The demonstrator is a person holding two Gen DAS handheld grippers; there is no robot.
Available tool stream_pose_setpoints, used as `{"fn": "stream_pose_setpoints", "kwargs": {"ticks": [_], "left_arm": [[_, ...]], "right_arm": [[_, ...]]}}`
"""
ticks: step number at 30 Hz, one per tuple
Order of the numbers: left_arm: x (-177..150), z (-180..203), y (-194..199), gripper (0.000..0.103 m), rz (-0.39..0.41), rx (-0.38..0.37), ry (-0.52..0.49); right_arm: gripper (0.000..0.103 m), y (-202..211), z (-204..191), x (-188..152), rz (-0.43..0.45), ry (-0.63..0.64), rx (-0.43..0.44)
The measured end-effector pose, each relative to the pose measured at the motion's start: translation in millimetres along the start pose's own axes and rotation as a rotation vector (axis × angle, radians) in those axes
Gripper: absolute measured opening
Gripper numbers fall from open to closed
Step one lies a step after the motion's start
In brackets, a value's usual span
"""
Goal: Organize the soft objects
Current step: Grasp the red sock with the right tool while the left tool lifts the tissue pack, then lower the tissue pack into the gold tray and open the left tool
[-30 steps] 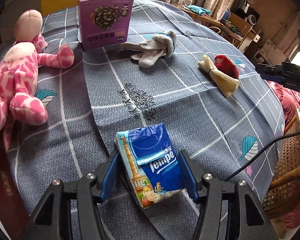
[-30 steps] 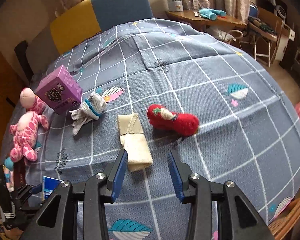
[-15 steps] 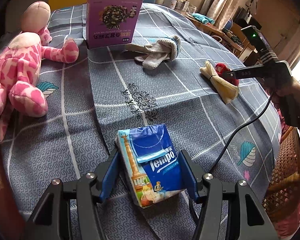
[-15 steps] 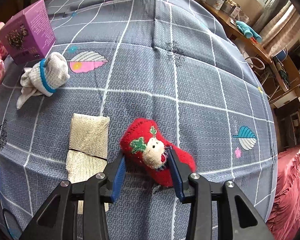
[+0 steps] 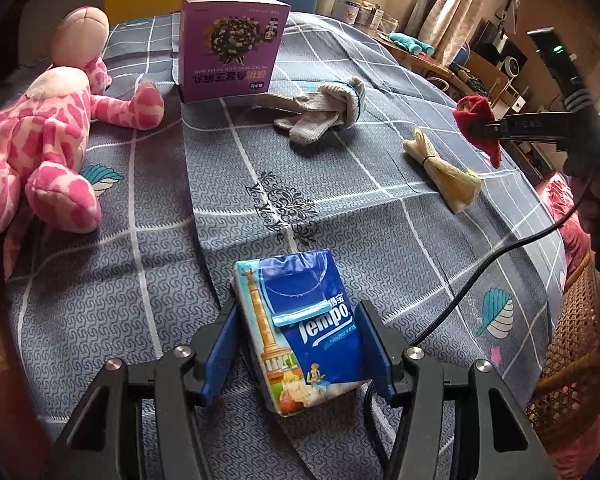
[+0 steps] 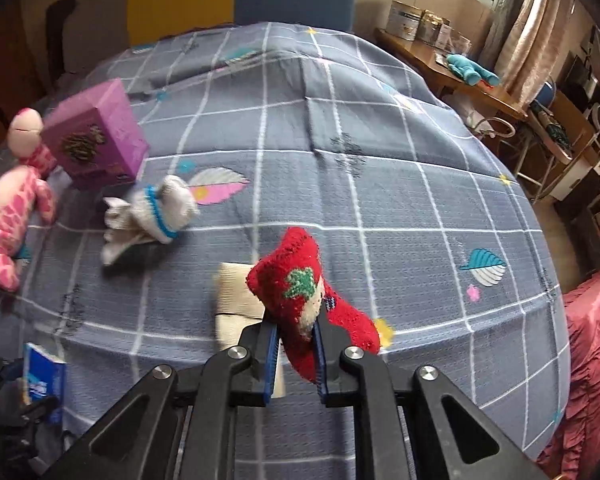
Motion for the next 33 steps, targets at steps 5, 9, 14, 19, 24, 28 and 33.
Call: {"fn": "stream_pose_setpoints", "kwargs": {"ticks": [5,9,14,19,24,28,33], "left_arm": [[-0.4,-7.3,11.9,0.058,0.017,0.018,0.029],[-0.1,-15.0,34.4,0.058,0.057,0.040,0.047],[0.5,-25.7,71.9,0.058,0.122,0.090,0.052],[-2.2,-37.6,104.2,0.058,0.177,0.128,0.068],[-6.0,-46.4,124.6,0.058,0.213,0.137,0.096],[-11.3,-50.9,135.4,0.058,0.230,0.137,0.108],[-16.4,-59.8,146.6,0.058,0.247,0.146,0.130]], "right_arm": [[0.014,3.4,-73.8,-26.5,-0.036,0.047,0.188],[0.014,-13.7,-122.5,-53.2,-0.086,0.075,0.246],[0.014,-43.6,-154.1,-78.0,-0.159,0.123,0.237],[0.014,-48.2,-150.9,-79.6,-0.148,0.091,0.261],[0.015,-49.3,-147.1,-79.3,-0.144,0.062,0.281],[0.015,-50.0,-144.7,-78.9,-0.136,0.060,0.286],[0.015,-47.4,-141.8,-83.2,-0.124,0.064,0.284]]}}
Point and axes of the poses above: each gripper's, at about its wrist camera, not at the fingertips, and y roughly against the way its jaws point, z to its right, x to its top, the point moved 7 cm from there along -y, roughly the way its jaws point, and after that the axes turned 4 degrees about x, right-handed, at the moved point
